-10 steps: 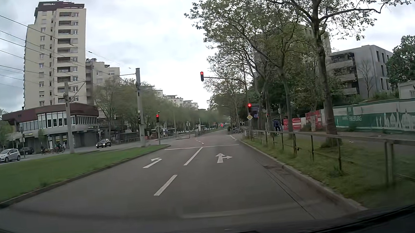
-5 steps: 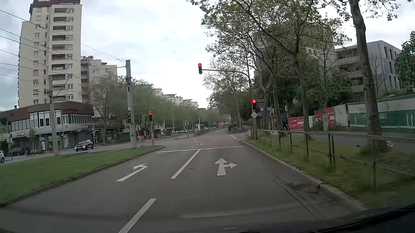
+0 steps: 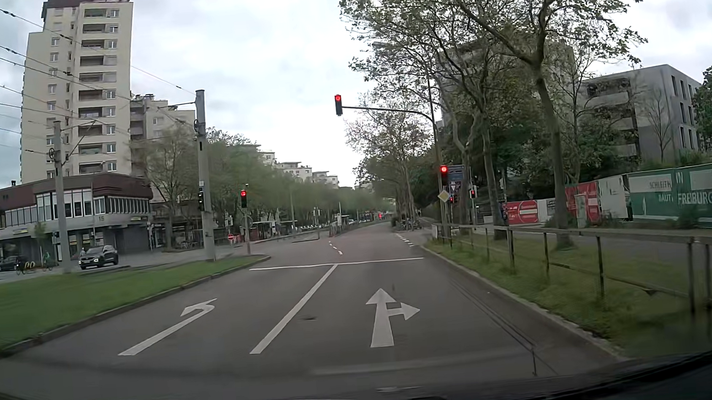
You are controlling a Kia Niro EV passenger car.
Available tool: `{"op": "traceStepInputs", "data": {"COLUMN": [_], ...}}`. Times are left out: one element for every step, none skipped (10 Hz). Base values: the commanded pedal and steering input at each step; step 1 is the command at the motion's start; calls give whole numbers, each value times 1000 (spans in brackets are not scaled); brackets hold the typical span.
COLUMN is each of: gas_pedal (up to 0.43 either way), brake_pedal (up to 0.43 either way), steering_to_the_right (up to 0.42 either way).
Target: Follow the waypoints while adhering to traffic rules and regulations
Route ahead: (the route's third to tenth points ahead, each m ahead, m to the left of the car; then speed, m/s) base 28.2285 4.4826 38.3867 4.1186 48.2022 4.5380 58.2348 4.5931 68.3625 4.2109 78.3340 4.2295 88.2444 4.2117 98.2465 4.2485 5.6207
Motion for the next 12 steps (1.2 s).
{"op": "traceStepInputs", "data": {"gas_pedal": [0, 0, 0, 0, 0, 0, 0, 0, 0, 0, 0, 0], "brake_pedal": [207, 207, 201, 195, 189, 189, 189, 195, 189, 183, 183, 189], "steering_to_the_right": [9, 9, 9, 6, 6, 6, 5, 2, -1, -1, -5, -6]}}
